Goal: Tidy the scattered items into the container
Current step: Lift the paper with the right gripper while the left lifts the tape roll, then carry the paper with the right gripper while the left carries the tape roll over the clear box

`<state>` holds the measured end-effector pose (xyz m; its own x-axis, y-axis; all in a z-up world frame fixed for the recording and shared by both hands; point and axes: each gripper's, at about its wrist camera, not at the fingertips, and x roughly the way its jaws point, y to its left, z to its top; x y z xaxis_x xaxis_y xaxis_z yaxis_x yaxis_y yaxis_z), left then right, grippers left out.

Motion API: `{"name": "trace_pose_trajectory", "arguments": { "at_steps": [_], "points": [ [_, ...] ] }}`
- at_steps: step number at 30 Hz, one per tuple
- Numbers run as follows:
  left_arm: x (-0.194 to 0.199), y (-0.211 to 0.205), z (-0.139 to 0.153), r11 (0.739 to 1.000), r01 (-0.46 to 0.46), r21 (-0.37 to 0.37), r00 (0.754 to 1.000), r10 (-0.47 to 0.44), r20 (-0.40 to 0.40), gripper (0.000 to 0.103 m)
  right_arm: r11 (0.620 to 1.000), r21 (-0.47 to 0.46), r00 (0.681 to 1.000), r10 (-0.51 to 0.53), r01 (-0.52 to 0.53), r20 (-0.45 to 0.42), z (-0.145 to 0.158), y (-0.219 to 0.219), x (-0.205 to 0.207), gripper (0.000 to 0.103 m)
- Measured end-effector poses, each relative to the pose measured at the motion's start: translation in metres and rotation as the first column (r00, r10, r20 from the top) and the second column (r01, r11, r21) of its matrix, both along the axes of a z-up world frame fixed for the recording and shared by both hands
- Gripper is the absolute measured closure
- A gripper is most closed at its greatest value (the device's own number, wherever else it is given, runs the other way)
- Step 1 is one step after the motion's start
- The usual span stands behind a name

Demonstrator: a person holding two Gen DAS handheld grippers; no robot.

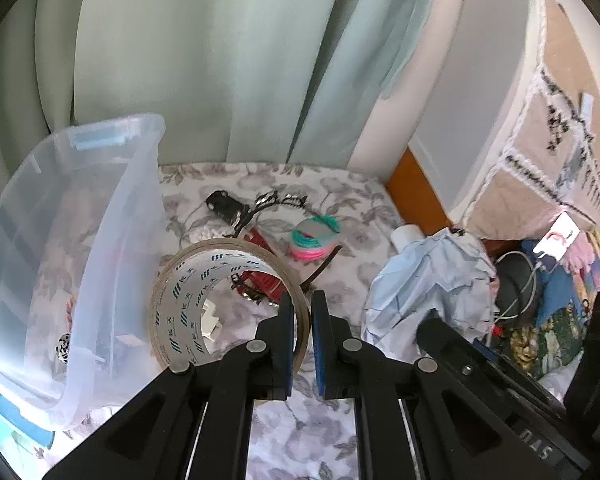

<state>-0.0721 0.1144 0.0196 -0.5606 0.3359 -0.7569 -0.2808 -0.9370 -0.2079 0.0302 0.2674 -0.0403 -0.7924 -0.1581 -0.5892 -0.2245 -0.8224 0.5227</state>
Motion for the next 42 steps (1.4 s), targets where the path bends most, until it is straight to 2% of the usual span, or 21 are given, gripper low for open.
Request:
{"name": "trace_pose_trajectory", "arguments": {
  "at_steps": [11,25,34,39,42],
  "points": [
    [0.018,-0.014,0.038,0.996,0.022,0.081,0.998,-0.017,-0.064,0.095,1.0,0.028,0.999,-0.005,0.006,-0.038,0.021,-0.006,0.012,0.06],
    [0.036,-0.059,0.09,0.983,-0.031,0.183,0.984,0.061,-0.166,0.095,0.998,0.067,0.992,0.019,-0.011,-0.127,0.064,-0.027,0.023,0.06],
    [0.041,-0.099,0.103,0.966,-0.08,0.247,0.974,0.128,-0.187,0.095,0.995,0.089,0.983,0.065,-0.051,-0.171,0.087,-0.05,0.018,0.06],
    [0.04,-0.125,0.1,0.954,-0.123,0.274,0.967,0.177,-0.182,0.095,0.993,0.08,0.979,0.101,-0.087,-0.179,0.091,-0.067,0.01,0.06],
    [0.038,-0.14,0.097,0.947,-0.147,0.286,0.963,0.203,-0.177,0.095,0.989,0.108,0.975,0.124,-0.105,-0.183,0.097,-0.079,0.006,0.06]
  ]
}}
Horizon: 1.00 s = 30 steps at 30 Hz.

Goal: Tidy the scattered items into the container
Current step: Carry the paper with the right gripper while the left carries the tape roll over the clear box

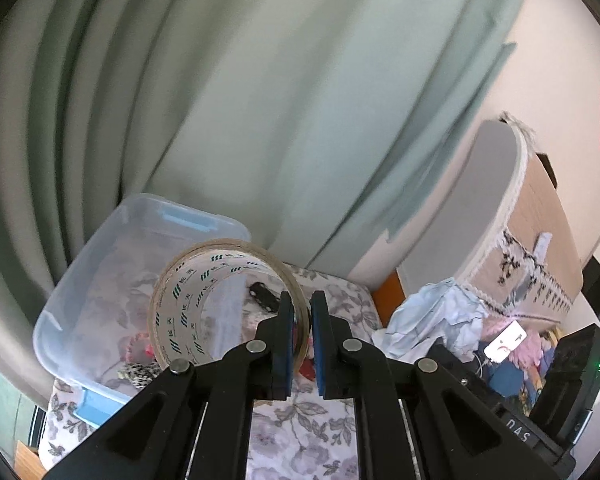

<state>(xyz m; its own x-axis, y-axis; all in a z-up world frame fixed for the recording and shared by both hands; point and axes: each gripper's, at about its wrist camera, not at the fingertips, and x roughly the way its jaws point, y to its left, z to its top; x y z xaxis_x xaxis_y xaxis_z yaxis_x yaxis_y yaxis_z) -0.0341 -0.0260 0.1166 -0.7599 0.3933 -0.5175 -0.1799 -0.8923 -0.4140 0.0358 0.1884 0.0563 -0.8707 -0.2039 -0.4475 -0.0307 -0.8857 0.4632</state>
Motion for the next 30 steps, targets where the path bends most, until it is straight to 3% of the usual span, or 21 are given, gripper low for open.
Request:
{"name": "trace_pose_trajectory", "arguments": {
  "at_steps": [8,17,30],
  "points": [
    [-0.002,-0.047,-0.01,0.996,-0.064,0.055,0.998,0.064,0.013,0.095,0.998,0.034,0.998,0.06,-0.06,-0.003,0.008,-0.034,-0.017,0.06],
    [0.002,-0.086,-0.024,0.987,-0.114,0.11,0.993,0.111,0.033,0.095,0.987,0.079,0.989,0.137,-0.14,0.051,0.003,-0.076,-0.036,0.06],
    [0.001,-0.115,-0.043,0.978,-0.158,0.139,0.986,0.148,0.075,0.095,0.973,0.11,0.976,0.192,-0.203,0.105,-0.013,-0.107,-0.061,0.06]
  ]
}}
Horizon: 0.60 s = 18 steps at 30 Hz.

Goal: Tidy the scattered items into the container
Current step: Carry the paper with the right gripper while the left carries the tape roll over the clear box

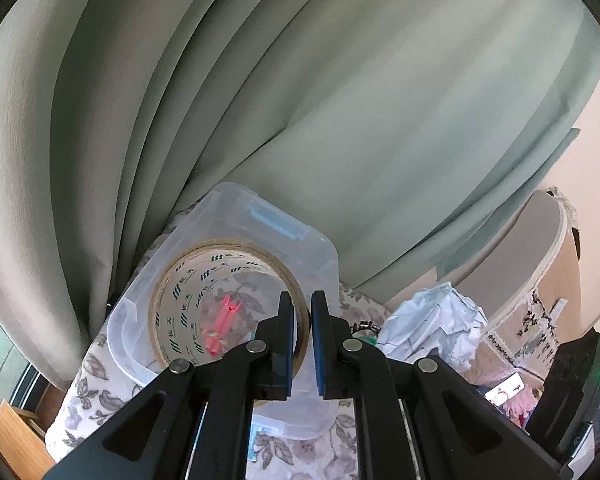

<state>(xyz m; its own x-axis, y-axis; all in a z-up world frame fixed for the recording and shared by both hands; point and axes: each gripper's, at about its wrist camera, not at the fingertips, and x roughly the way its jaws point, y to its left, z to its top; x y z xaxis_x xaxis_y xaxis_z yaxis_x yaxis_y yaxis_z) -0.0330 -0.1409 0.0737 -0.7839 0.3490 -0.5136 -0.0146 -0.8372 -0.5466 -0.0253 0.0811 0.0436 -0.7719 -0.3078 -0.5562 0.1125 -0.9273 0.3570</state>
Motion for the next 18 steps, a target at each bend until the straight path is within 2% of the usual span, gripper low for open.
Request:
{"name": "trace_pose_trajectory", "arguments": {
  "at_steps": [18],
  "points": [
    [-0.026,-0.011,-0.036,1.0,-0.013,0.004,0.995,0.013,0.102,0.094,0.996,0.028,0.991,0.087,-0.09,0.105,-0.038,-0.032,-0.035,0.059]
  ]
}}
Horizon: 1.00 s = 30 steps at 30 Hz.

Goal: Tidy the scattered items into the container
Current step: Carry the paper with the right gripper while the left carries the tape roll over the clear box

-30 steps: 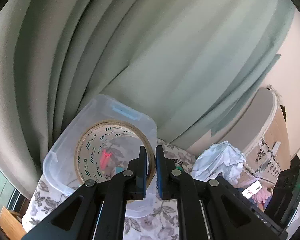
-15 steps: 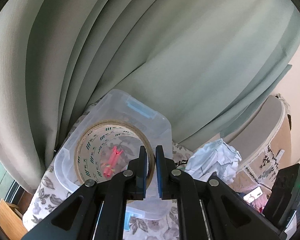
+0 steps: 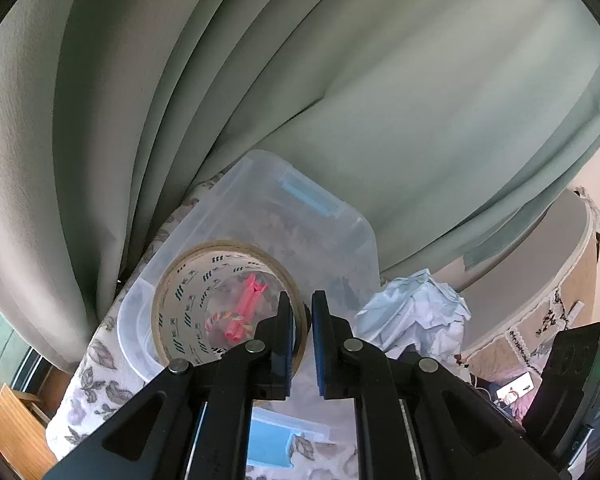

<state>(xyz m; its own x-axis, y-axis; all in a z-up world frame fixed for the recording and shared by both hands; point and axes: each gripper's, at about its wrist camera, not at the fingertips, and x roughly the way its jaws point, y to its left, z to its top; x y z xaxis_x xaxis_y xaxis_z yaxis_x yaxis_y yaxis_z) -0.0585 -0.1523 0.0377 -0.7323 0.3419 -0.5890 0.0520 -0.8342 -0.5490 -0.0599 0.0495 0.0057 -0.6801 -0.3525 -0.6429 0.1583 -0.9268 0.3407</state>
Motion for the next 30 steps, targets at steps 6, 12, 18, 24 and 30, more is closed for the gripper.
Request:
{"name": "trace_pose_trajectory", "arguments": {
  "at_steps": [6,12,18,24,30],
  "points": [
    [-0.001,-0.003,-0.002,1.0,-0.001,-0.014,1.0,0.001,0.009,0.094,1.0,0.006,1.0,0.01,-0.01,0.029,-0.013,-0.005,-0.012,0.059],
    [-0.004,-0.002,-0.001,1.0,0.004,-0.023,1.0,-0.004,-0.01,0.094,1.0,0.013,0.999,0.027,-0.028,0.022,-0.015,-0.009,-0.022,0.058],
    [-0.014,0.004,-0.008,0.999,0.009,-0.034,1.0,-0.009,0.014,0.094,0.999,0.02,0.999,0.038,-0.039,0.024,-0.017,-0.011,-0.025,0.057],
    [-0.019,0.005,-0.015,0.999,0.01,-0.038,0.999,-0.009,0.044,0.094,0.999,0.013,0.999,0.039,-0.039,0.031,-0.02,-0.013,-0.027,0.057],
    [-0.021,0.006,-0.019,0.999,0.005,-0.05,0.998,-0.002,0.065,0.094,0.999,0.014,0.999,0.039,-0.04,0.031,-0.02,-0.013,-0.027,0.057]
  ]
}}
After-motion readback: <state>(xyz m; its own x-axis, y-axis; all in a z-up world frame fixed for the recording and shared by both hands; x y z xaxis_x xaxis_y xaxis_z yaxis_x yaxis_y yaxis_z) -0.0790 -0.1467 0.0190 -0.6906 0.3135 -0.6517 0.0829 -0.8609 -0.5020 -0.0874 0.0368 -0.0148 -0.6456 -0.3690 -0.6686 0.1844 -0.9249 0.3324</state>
